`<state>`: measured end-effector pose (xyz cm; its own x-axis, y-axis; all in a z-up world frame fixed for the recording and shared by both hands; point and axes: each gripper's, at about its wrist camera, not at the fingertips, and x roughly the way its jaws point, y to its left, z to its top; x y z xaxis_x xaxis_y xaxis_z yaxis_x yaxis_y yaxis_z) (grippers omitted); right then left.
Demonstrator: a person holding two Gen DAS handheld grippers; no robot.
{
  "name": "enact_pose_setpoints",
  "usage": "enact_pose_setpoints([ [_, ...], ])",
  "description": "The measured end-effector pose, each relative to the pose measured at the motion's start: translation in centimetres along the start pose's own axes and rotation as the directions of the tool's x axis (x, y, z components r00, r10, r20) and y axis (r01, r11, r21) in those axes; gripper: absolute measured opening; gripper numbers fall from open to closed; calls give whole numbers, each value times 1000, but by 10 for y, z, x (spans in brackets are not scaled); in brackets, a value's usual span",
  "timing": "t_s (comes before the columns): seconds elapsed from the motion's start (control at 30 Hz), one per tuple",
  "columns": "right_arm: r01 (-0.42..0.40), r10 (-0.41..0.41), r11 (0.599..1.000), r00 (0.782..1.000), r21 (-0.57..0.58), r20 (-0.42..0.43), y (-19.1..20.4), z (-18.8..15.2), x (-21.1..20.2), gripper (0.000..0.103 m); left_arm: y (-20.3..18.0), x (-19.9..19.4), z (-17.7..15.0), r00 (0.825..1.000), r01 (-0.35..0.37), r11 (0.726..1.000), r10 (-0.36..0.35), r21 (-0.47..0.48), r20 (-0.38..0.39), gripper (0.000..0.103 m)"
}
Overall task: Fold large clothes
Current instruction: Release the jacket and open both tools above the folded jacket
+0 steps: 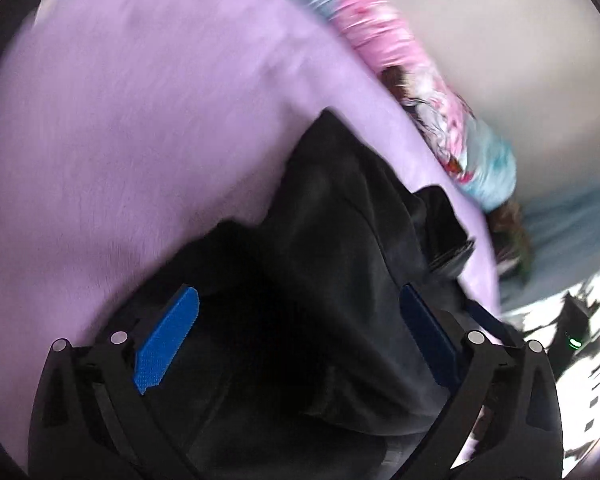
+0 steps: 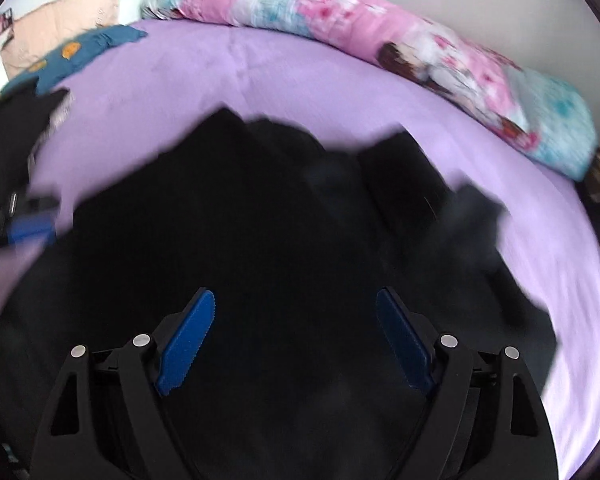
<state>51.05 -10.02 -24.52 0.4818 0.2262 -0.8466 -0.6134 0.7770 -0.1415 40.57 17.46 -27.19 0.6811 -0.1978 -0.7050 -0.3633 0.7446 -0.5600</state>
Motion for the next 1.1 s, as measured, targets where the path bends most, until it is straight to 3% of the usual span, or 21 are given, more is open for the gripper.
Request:
enact_pose_setpoints([
  [0.1,66,-66,995,998,69,-1,-20,-43,-19,87,-34,12,-16,994,-110,965,103,237,44,97],
  [0.17,77,-78,984,997,158,-1,-38,-69,-28,88,-51,23,-28,979,-204,911,191,359,72,97],
  [0.2,75,-76,977,997,198,0,-46,-79,-29,88,-60,25,-37,968,-249,873,212,419,133,97],
  [0.27,66,-63,968,998,243,-18,-59,-98,-20,88,-71,31,-49,952,-301,816,234,493,195,97],
  [0.33,68,-60,963,997,261,-41,-66,-111,-2,88,-76,50,-58,960,-281,797,240,535,146,97],
  [0.4,42,-34,956,999,290,-32,-70,-118,12,92,-74,69,-64,949,-313,771,281,555,144,97],
  [0.47,43,-45,949,999,314,-1,-71,-119,19,96,-61,85,-67,950,-297,786,300,542,85,99],
  [0.53,57,-59,948,998,314,-1,-68,-117,24,98,-47,92,-60,966,-239,835,255,496,36,99],
  [0.67,61,-61,950,998,306,-7,-69,-115,13,97,-51,80,-61,966,-242,816,254,524,50,98],
  [0.77,91,-102,946,995,311,20,-63,-119,-17,97,-56,49,-59,973,-213,815,227,539,40,97],
  [0.87,105,-144,923,987,371,78,-61,-138,-69,97,-57,3,-62,980,-194,814,190,547,65,97],
  [0.97,90,-147,906,983,413,109,-55,-167,-112,97,-52,-36,-72,988,-150,833,143,533,54,97],
  [1.1,105,-163,908,981,406,110,-46,-201,-149,97,-39,-84,-101,993,-113,838,85,534,76,97],
])
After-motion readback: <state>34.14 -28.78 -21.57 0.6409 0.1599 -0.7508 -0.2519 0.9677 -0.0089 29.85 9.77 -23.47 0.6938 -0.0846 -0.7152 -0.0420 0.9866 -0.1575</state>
